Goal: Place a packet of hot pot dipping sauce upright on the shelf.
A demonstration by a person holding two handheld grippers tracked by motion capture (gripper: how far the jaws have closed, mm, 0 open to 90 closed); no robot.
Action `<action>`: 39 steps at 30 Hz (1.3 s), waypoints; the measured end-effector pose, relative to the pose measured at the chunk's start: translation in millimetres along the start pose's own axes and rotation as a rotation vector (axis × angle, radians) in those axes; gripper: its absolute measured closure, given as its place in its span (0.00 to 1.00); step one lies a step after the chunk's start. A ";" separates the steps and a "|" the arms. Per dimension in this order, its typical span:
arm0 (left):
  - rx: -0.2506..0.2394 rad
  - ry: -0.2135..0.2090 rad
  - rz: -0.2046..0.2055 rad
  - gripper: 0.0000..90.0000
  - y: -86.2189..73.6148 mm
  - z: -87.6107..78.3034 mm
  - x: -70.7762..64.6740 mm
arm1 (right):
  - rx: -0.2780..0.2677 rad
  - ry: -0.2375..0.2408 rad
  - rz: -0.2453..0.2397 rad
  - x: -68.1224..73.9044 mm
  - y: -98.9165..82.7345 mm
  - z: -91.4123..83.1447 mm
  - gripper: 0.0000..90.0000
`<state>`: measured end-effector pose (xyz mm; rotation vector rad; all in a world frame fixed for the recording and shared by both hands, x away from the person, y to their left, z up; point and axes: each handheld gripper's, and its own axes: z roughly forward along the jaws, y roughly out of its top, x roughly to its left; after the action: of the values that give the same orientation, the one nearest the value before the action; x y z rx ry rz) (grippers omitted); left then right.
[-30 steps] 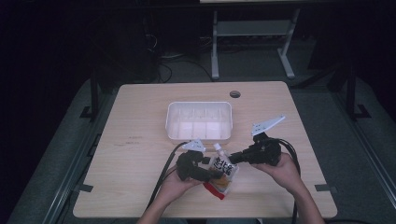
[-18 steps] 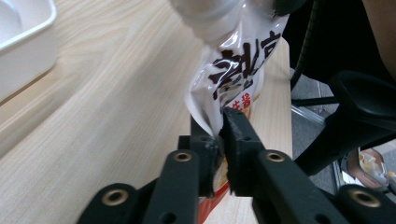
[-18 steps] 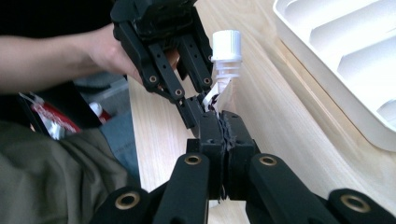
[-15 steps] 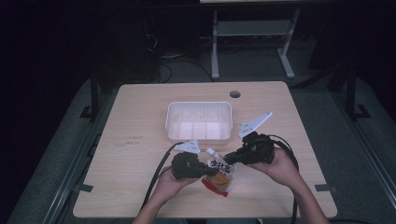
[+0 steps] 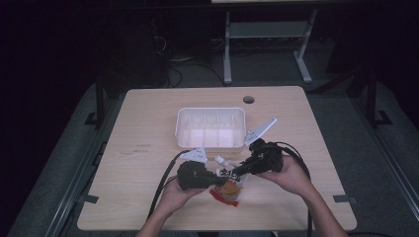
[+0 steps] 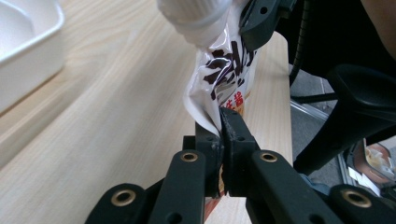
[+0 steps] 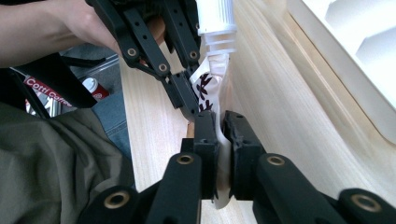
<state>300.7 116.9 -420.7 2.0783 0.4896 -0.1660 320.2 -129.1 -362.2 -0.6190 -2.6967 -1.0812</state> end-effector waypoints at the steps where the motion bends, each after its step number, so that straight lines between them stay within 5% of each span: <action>1: -0.015 0.015 -0.001 0.84 0.5 -4.4 -0.1 | 0.005 0.000 0.014 0.3 0.6 -0.4 0.94; 20: 0.039 0.254 0.094 0.58 -15.3 -47.9 -10.6 | -0.014 -0.077 0.081 13.4 11.9 -17.0 0.96; 39: 0.065 0.420 0.099 0.45 -51.6 -90.4 -12.1 | -0.081 -0.146 0.185 12.7 20.5 -45.5 0.96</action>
<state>261.9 213.6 -409.7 2.2010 0.6362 0.3238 317.9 -143.2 -312.7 -0.9757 -2.6590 -1.1413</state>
